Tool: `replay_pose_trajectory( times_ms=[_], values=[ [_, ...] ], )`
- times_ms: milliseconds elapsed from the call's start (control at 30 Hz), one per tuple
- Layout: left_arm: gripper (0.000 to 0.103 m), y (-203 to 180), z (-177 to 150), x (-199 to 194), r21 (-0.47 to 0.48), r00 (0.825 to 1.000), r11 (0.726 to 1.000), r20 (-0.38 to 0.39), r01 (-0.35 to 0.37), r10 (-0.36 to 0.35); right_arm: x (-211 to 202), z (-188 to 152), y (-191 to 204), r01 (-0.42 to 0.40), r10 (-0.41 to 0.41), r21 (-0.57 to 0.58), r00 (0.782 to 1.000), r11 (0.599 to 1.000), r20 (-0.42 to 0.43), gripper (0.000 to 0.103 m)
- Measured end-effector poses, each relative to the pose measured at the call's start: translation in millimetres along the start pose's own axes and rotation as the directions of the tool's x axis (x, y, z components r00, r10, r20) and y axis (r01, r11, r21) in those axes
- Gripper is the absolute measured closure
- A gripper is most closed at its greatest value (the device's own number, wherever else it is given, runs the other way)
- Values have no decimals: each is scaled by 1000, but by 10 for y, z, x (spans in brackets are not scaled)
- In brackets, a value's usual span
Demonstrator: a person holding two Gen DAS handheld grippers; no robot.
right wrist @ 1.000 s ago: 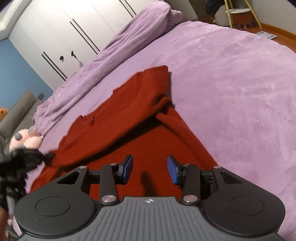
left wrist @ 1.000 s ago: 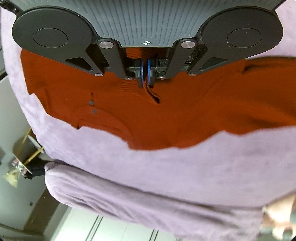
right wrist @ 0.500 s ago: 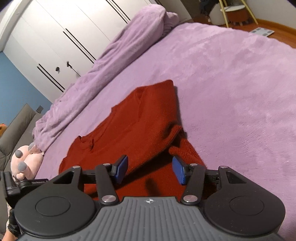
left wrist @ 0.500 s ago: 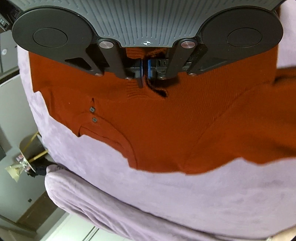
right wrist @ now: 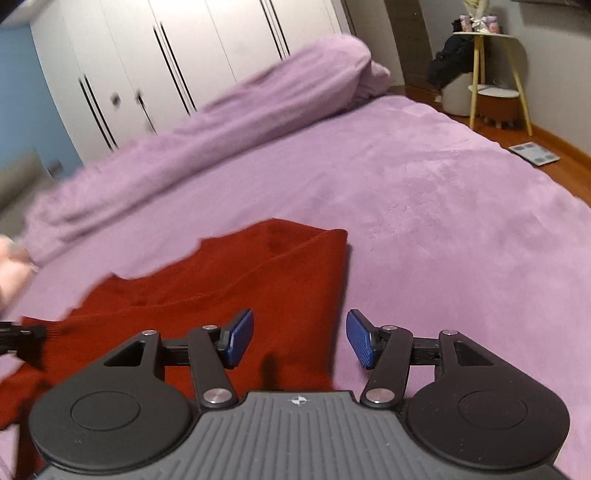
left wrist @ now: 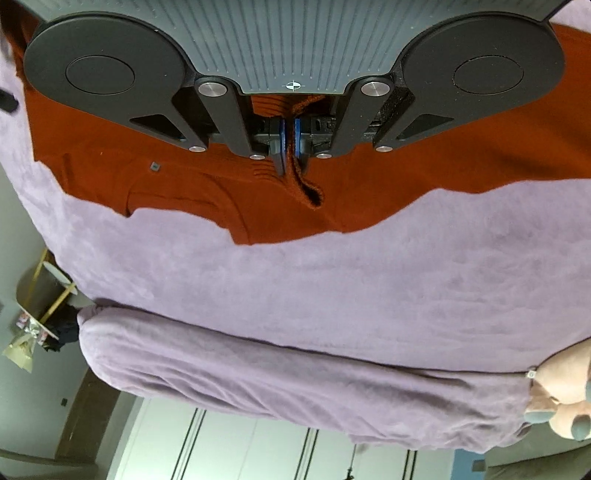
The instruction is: Fold small clothes
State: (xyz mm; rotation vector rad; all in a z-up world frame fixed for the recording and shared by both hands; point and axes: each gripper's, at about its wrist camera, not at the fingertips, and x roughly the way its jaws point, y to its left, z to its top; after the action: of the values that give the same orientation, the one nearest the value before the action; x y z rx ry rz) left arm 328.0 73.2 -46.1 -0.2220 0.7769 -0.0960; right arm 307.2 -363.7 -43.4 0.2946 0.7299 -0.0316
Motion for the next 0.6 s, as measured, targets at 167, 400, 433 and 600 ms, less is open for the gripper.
replay_pose_trajectory(
  times_ms=[167,400,433,600],
  values=[
    [97,25,-41,48,10,1000,1000,-17,1,-1,416,117,83,50,-56,-78,995,996,-82,70],
    [97,-92,-30,63,61,998,998,55,-15,12,406,91,242,147,-135,-202,988,968,73,96],
    [97,-130,-31,61,74,997,997,79,-23,17,427,81,260,170,-154,-218,984,961,88,96],
    [96,-234,-97,245,161,994,982,56,-100,92,582,-6,283,279,-261,-273,960,921,99,90]
  ],
)
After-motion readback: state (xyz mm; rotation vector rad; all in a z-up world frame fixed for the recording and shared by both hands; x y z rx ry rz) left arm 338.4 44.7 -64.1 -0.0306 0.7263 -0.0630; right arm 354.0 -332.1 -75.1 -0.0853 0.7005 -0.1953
